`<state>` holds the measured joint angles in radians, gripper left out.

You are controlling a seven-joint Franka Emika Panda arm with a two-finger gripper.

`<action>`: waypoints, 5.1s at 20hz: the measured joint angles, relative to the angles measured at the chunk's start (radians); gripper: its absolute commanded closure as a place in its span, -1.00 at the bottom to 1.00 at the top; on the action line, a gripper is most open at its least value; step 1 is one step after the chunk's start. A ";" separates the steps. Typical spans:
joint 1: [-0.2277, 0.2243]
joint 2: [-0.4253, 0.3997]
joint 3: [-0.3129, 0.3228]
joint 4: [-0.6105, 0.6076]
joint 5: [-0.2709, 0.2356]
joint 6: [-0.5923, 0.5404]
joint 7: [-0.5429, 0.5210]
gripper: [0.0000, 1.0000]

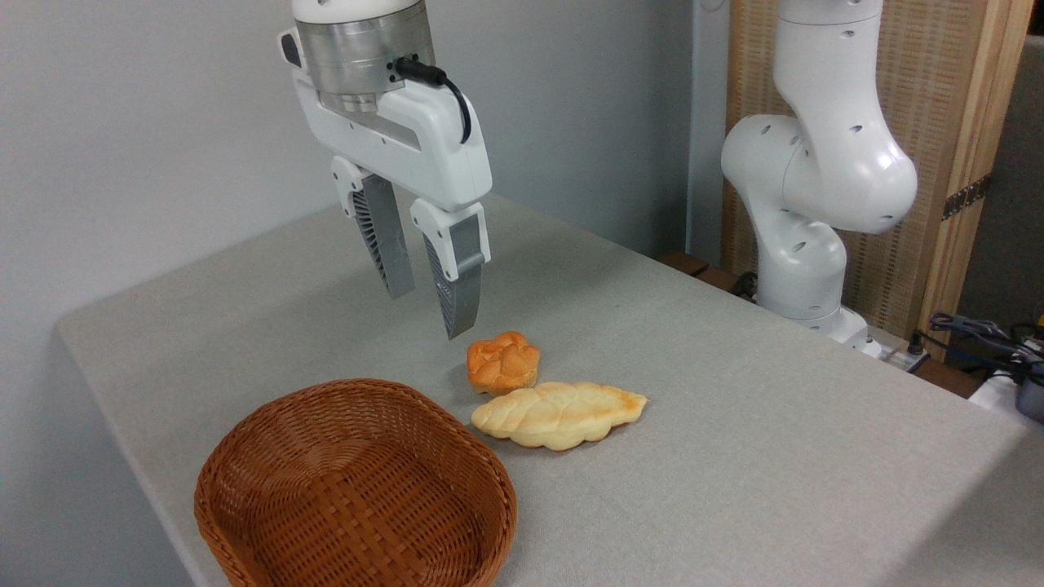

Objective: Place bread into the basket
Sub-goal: 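Move the open gripper over the small orange bread roll and lower it, then close the gripper fingers around the orange bread roll, then lift the orange roll and carry it over the wicker basket, then lower the roll into the basket and open the gripper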

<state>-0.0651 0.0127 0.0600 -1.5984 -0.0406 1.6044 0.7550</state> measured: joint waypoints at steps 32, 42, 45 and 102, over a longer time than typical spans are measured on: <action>-0.196 -0.249 -0.002 -0.532 0.000 0.243 0.084 -1.00; -0.240 -0.249 -0.002 -0.703 0.045 0.385 0.121 -1.00; -0.250 -0.249 -0.002 -0.732 0.048 0.429 0.121 -0.89; -0.274 0.238 0.106 -0.008 0.199 0.362 0.067 -1.00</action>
<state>-0.3390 0.2511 0.1658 -1.6063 0.1587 1.9663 0.8223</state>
